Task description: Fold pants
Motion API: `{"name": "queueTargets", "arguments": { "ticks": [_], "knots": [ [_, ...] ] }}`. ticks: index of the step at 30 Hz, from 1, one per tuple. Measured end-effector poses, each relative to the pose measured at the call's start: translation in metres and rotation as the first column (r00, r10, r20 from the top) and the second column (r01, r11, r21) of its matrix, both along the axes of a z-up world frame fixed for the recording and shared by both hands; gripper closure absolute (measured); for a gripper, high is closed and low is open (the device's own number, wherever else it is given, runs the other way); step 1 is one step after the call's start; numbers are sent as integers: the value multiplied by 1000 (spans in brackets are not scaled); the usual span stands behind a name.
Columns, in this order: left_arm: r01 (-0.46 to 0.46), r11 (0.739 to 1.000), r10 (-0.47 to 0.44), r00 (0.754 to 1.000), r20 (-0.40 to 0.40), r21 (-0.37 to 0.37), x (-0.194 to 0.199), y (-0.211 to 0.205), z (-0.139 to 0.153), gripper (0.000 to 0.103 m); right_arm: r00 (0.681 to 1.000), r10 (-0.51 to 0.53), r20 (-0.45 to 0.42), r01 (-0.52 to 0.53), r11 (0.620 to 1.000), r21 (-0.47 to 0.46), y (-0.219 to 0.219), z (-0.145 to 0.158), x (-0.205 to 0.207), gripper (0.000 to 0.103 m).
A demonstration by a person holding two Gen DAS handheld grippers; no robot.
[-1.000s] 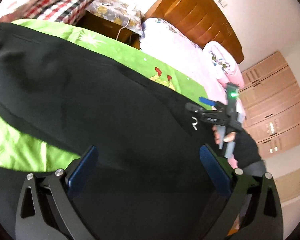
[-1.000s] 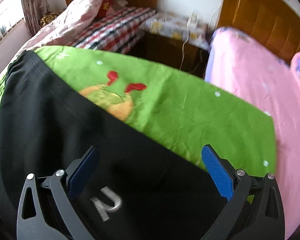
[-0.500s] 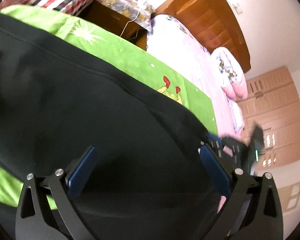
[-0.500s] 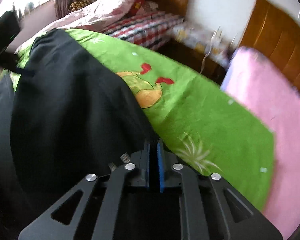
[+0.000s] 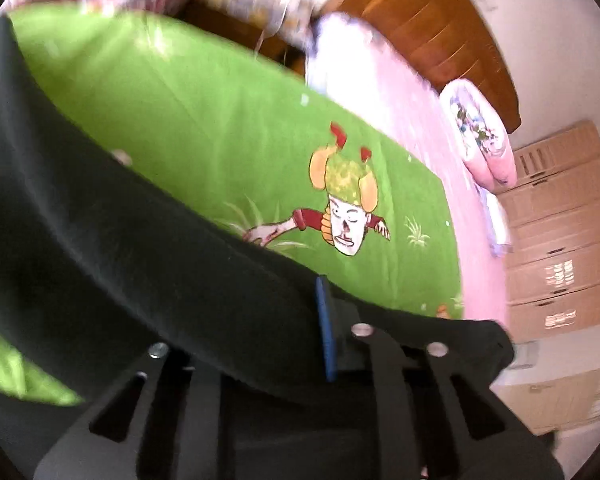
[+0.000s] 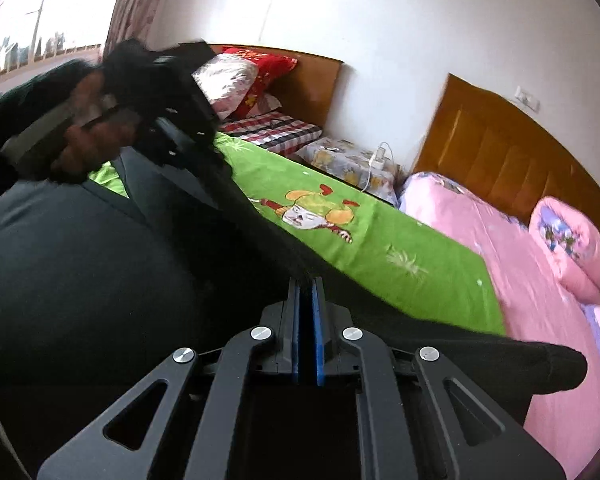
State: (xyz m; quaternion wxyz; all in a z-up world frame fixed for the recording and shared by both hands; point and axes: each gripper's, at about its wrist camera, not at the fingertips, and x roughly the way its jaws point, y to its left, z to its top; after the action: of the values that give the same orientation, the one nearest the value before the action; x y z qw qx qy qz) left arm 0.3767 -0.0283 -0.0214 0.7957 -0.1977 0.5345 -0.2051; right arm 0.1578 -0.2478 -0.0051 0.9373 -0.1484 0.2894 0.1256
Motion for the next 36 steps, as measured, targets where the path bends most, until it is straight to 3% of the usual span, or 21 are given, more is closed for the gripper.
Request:
{"name": "queueTargets", "arguments": {
  "ticks": [3, 5, 6, 7, 9, 11, 13, 14, 15, 17, 18, 20, 21, 23, 26, 28, 31, 33, 36],
  "knots": [
    [-20, 998, 6, 975, 221, 63, -57, 5, 31, 88, 1000, -4, 11, 4, 999, 40, 1, 9, -17, 94],
    [-25, 994, -15, 927, 374, 102, -110, 9, 51, 88, 1000, -17, 20, 15, 996, 86, -5, 16, -34, 94],
    [-29, 994, -19, 906, 424, 108, -136, 11, 55, 88, 1000, -26, 8, 25, 994, 108, -9, 17, -43, 87],
    [-35, 993, -19, 897, 442, 114, -152, 12, 54, 88, 1000, -30, -7, 30, 992, 119, -11, 15, -49, 79],
    [-50, 989, -18, 896, 444, 142, -173, 13, 40, 87, 997, -68, -45, 73, 989, 129, -16, 5, -59, 34],
    [-43, 989, -10, 934, 357, 139, -172, 18, 5, 84, 992, -83, -95, 98, 982, 161, -21, -7, -72, 31],
    [-22, 995, -9, 955, 296, 102, -172, 28, -17, 83, 984, -125, -126, 153, 957, 248, -31, -10, -93, 31],
    [-19, 996, -6, 957, 291, 85, -173, 30, -24, 74, 979, -145, -143, 183, 934, 307, -41, -10, -101, 31],
    [-19, 998, 0, 957, 291, 63, -176, 31, -29, 54, 972, -169, -164, 220, 902, 371, -50, -11, -109, 31],
    [-1, 1000, 5, 956, 295, -14, -185, 40, -29, 33, 944, -253, -210, 328, 784, 528, -78, -17, -127, 31],
    [4, 999, 10, 956, 295, -47, -187, 45, -29, 30, 931, -282, -232, 365, 731, 577, -88, -20, -132, 31],
    [7, 996, 18, 955, 294, -84, -191, 54, -27, 28, 886, -339, -316, 460, 567, 683, -120, -37, -137, 31],
    [9, 995, 21, 955, 297, -98, -191, 60, -25, 26, 868, -351, -352, 492, 509, 706, -134, -45, -135, 31],
    [-8, 993, 43, 952, 302, -117, -192, 72, -23, 23, 852, -372, -368, 514, 464, 722, -145, -47, -129, 35],
    [-43, 987, 87, 953, 290, -154, -192, 91, -22, 22, 804, -462, -375, 571, 423, 703, -161, -41, -114, 35],
    [-62, 981, 111, 956, 271, -181, -187, 101, -22, 22, 806, -444, -391, 570, 408, 713, -163, -41, -102, 34],
    [-75, 979, 123, 959, 255, -191, -183, 111, -24, 22, 827, -403, -392, 552, 453, 700, -154, -38, -85, 34],
    [-83, 975, 133, 961, 244, -204, -179, 116, -25, 22, 846, -364, -389, 526, 451, 721, -153, -37, -79, 36],
    [-84, 971, 136, 964, 229, -225, -178, 124, -26, 22, 832, -372, -412, 551, 477, 684, -151, -41, -75, 36]
  ]
}}
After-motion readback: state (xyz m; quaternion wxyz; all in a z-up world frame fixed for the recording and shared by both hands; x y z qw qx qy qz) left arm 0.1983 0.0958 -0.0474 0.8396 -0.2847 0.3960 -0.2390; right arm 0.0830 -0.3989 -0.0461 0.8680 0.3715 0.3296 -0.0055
